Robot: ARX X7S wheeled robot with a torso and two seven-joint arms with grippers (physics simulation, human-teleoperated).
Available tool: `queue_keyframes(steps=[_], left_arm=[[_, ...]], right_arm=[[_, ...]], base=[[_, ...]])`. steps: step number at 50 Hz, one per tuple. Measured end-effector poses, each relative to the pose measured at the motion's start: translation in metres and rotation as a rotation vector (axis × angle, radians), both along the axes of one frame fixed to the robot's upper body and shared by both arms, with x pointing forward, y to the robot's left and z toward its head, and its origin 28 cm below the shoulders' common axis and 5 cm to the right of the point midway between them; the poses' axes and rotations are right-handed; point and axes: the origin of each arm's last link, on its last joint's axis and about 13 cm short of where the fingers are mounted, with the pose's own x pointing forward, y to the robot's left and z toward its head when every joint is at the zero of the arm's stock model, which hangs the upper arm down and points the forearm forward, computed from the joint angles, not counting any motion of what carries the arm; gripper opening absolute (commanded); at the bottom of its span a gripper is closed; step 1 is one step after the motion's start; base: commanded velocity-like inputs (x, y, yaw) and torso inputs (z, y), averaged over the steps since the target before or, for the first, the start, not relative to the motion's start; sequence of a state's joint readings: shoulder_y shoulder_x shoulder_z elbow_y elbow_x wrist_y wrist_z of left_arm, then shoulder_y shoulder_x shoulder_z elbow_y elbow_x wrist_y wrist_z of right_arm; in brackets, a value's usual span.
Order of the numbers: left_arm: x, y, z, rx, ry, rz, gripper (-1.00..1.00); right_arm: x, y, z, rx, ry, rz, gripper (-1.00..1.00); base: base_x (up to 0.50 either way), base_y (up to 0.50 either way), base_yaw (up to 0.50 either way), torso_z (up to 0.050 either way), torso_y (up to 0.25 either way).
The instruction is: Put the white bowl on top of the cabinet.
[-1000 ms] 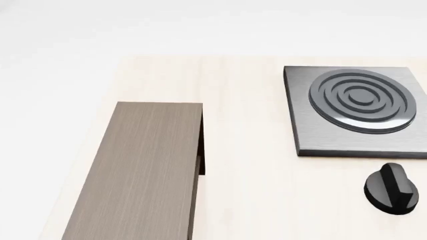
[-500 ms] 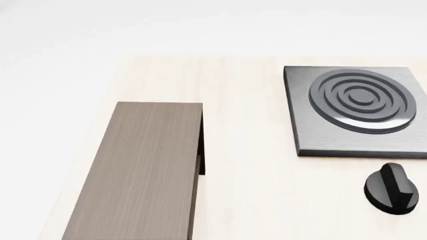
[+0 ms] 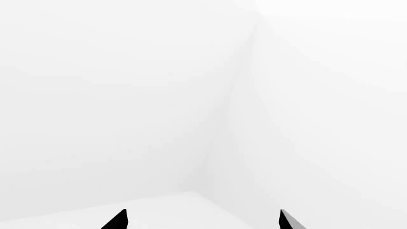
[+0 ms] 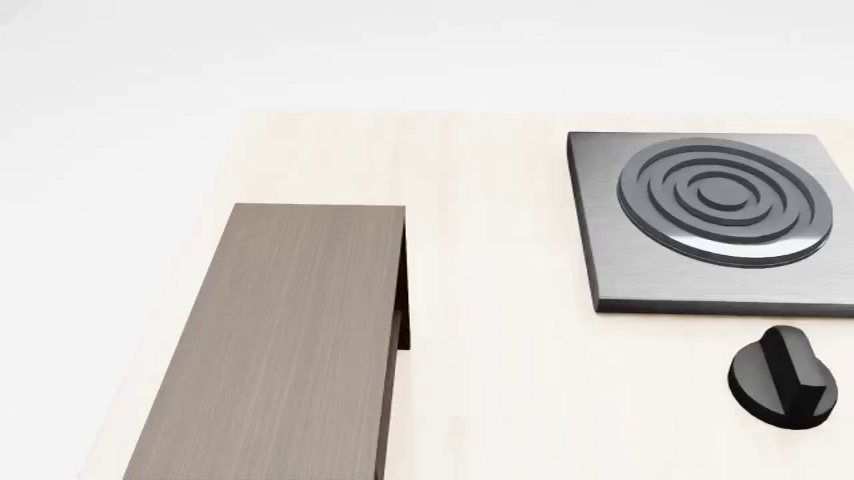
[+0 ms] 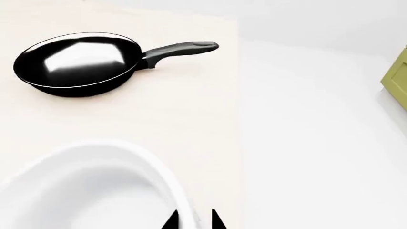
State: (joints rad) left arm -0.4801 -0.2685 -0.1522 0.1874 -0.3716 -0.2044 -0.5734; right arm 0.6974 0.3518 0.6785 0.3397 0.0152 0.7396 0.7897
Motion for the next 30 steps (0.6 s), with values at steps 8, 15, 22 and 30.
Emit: queue_keyframes(steps=[8,15,22,30], left_arm=[[0.000,0.000,0.000,0.000,0.000,0.000,1.00],[-0.001,0.000,0.000,-0.001,0.000,-0.001,1.00],[-0.001,0.000,0.001,0.000,0.000,-0.001,1.00],[-0.001,0.000,0.001,0.000,0.000,0.000,1.00]], right_arm=[[0.001,0.007,0.012,-0.050,-0.019,0.021,-1.00],[0.003,0.012,0.027,-0.096,-0.045,0.047,-1.00],[0.008,0.016,0.047,-0.140,-0.079,0.073,-1.00],[0.018,0.021,0.078,-0.179,-0.132,0.109,-1.00]], base=[[0.00,0.00,0.00,0.000,0.000],[0.00,0.00,0.00,0.000,0.000],[0.00,0.00,0.00,0.000,0.000],[0.00,0.00,0.00,0.000,0.001]])
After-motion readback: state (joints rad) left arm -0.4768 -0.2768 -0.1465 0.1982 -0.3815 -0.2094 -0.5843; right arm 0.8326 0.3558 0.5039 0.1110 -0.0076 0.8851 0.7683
